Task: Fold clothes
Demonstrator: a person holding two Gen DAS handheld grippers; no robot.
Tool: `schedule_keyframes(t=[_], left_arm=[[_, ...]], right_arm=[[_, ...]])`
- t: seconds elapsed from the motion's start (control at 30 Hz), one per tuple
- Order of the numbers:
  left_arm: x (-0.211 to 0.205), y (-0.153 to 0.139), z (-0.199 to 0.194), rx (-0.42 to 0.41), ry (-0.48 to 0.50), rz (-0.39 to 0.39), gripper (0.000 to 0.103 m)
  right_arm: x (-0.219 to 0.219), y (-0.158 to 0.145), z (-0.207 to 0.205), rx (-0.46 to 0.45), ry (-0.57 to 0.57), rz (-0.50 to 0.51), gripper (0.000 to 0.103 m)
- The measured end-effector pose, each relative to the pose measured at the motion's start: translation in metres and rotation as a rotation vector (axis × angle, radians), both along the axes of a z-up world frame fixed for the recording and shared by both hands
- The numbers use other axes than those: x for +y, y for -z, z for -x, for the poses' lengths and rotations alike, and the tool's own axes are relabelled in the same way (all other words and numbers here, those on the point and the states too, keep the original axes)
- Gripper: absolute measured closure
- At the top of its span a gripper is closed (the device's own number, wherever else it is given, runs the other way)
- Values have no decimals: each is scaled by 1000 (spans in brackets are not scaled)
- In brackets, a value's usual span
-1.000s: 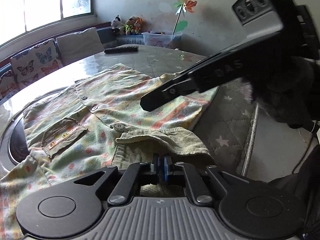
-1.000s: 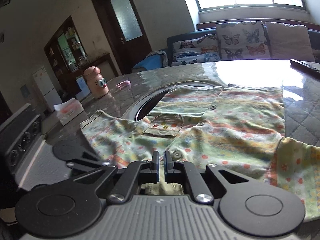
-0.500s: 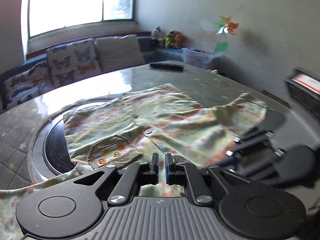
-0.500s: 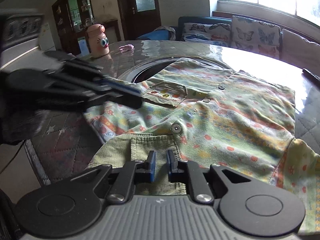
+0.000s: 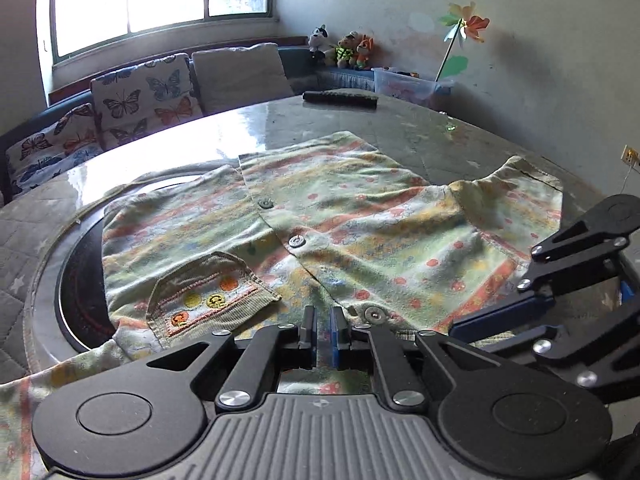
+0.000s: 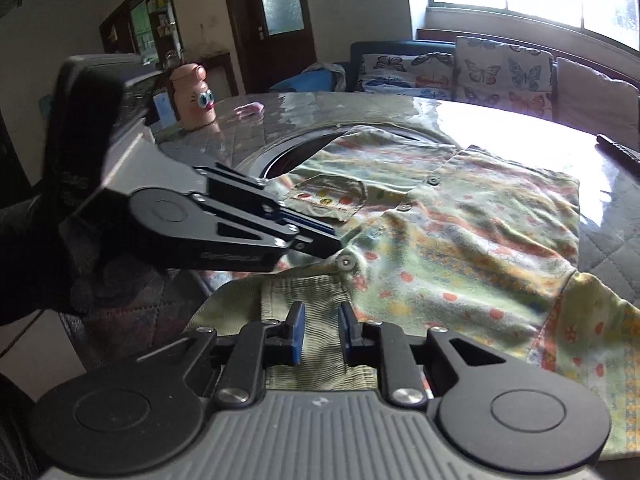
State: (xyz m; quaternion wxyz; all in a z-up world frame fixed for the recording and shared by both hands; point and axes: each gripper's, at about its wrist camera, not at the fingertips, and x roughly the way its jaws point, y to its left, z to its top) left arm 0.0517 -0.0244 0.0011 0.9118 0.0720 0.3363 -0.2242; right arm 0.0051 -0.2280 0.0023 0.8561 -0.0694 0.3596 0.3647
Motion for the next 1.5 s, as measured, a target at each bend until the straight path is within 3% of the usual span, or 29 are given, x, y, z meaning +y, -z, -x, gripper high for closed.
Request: schedule_keyframes(t=[0.2, 0.33, 0.57, 0.73, 0.9, 1.2, 1.27, 1.5], left_arm=[[-6, -14, 21, -36, 34, 30, 94], [-12, -12, 31, -31, 65, 36, 91], [-20, 2, 36, 7, 81, 19, 90], [-20, 5, 38, 13, 78, 14, 88], [-21, 4, 38, 14, 76, 12, 85], [-22, 4, 38, 19, 74, 8, 82], [-22, 4, 38, 19, 74, 8, 81], [-24, 3, 40, 12, 72, 10, 71]], right_arm=[[-4, 3, 0, 3, 11, -4, 79], [-26, -4, 4, -4, 92, -40, 73], [-93, -8, 1, -43, 378, -69, 68], [-149, 5, -13, -59, 607, -47, 68], [-198, 15, -24, -73, 763, -22, 68], [-244, 21, -31, -100, 897, 17, 68], [-248, 18, -29, -124, 927, 17, 63], [-262, 20, -33, -138, 1011, 52, 61]])
